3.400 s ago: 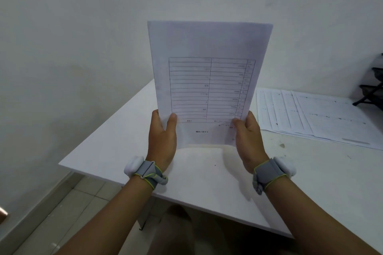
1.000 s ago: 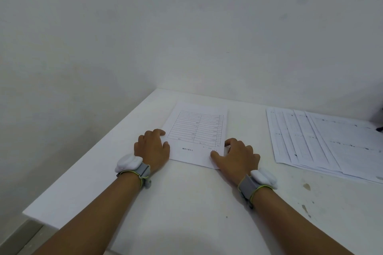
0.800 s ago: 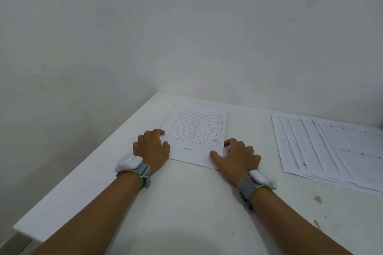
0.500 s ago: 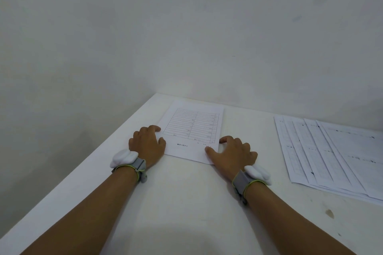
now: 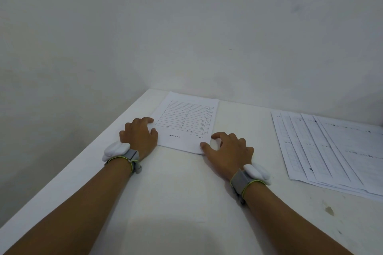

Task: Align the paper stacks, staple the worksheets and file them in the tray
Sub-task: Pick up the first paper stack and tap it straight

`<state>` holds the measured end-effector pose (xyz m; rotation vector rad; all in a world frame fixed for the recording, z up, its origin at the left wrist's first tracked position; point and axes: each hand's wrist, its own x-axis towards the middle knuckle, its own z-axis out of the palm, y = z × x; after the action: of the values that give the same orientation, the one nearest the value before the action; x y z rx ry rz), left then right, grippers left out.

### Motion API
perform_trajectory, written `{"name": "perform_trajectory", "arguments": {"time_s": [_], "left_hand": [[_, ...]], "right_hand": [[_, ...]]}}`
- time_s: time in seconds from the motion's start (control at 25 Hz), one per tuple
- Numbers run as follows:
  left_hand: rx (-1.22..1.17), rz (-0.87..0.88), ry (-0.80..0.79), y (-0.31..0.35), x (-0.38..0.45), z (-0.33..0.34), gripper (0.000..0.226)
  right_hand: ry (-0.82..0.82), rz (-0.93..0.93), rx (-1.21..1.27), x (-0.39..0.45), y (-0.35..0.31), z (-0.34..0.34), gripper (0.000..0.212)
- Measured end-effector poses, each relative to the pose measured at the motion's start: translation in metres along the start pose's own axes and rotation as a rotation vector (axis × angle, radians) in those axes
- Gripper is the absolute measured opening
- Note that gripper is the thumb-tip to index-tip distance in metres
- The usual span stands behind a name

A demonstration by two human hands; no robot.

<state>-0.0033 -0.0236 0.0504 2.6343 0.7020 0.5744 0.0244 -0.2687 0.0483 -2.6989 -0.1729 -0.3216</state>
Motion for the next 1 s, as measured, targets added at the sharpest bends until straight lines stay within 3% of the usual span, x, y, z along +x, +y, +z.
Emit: {"name": "perform_trajectory", "arguments": {"time_s": [0.48, 0.68, 0.8, 1.0], "left_hand": [[0.051, 0.003, 0.015, 0.0, 0.008, 0.002, 0.038], [0.031, -0.015, 0.049, -0.001, 0.008, 0.008, 0.043], [0.074, 0.088, 0.128, -0.002, -0.002, 0.013, 0.056], [0.16, 0.195, 0.171, 0.0, -0.035, 0.011, 0.051]], "right_hand": [[-0.012, 0.001, 0.039, -0.002, -0.002, -0.002, 0.059], [0.022, 0.032, 0.099, -0.003, -0.004, -0.002, 0.068], [0.049, 0.058, 0.142, -0.002, -0.005, 0.001, 0.073], [0.034, 0.095, 0.217, -0.008, -0.004, -0.002, 0.071]]}}
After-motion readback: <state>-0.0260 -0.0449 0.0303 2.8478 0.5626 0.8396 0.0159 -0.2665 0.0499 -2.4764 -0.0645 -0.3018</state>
